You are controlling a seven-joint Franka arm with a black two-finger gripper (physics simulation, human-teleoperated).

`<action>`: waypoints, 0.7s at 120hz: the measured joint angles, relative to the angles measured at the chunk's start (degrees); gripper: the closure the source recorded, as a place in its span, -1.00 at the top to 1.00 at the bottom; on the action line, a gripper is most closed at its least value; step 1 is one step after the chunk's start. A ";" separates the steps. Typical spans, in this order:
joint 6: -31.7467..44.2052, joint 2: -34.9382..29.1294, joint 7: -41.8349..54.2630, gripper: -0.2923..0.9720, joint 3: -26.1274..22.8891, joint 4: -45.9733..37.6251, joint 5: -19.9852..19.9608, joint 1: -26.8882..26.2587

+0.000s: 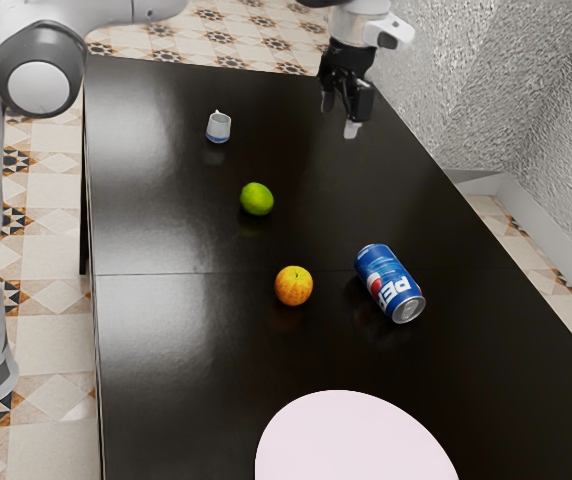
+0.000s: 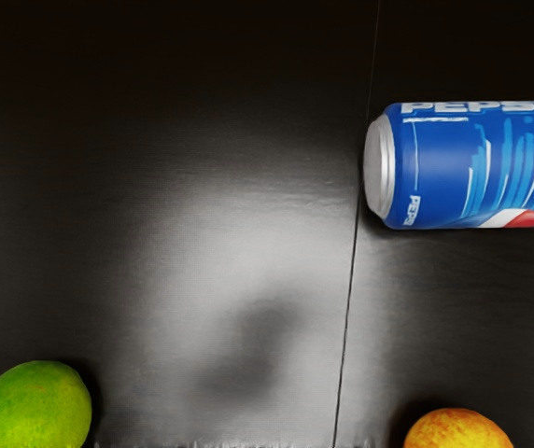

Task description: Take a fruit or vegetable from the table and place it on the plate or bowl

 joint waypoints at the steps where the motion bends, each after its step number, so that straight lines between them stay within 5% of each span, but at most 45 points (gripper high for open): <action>1: -0.05 0.01 -0.02 0.54 0.01 0.01 -0.01 0.01; 84: 0.25 2.20 -1.15 0.54 -1.29 0.98 -0.33 -5.67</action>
